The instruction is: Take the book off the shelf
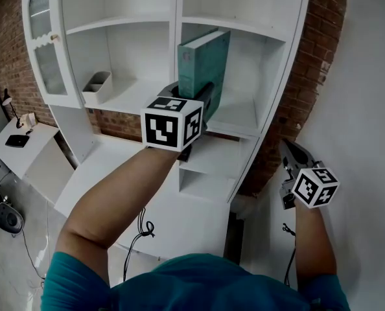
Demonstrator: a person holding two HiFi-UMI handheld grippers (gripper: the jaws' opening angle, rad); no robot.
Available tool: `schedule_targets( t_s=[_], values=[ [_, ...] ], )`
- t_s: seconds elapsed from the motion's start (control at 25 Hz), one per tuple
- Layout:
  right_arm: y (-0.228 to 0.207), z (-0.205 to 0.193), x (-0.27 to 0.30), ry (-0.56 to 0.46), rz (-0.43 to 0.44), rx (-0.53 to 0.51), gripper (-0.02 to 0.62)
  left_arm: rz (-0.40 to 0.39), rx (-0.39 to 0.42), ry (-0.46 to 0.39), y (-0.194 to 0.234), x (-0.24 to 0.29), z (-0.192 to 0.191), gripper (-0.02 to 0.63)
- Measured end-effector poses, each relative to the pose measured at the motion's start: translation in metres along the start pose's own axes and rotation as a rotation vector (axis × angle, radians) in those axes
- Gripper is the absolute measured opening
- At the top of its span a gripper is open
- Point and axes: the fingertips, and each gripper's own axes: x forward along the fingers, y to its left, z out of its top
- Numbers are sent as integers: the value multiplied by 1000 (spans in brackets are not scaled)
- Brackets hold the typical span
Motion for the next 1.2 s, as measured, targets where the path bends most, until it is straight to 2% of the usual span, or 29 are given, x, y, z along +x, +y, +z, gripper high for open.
schedule_targets(
  t_s=[0.2,0.52,0.92,1.2],
  values=[
    [27,-5,0,-7,70,9,21,-13,-8,-12,-8,-43,-7,156],
    [66,-31,8,27,193,19,21,14,-24,20,-14,-109,-43,156],
    [114,-73,30,67,309,32,21,63,-47,141,2,-161,-132,156],
    [130,-117,49,144,313,40,21,74,-70,253,14,-179,-202,156]
  ],
)
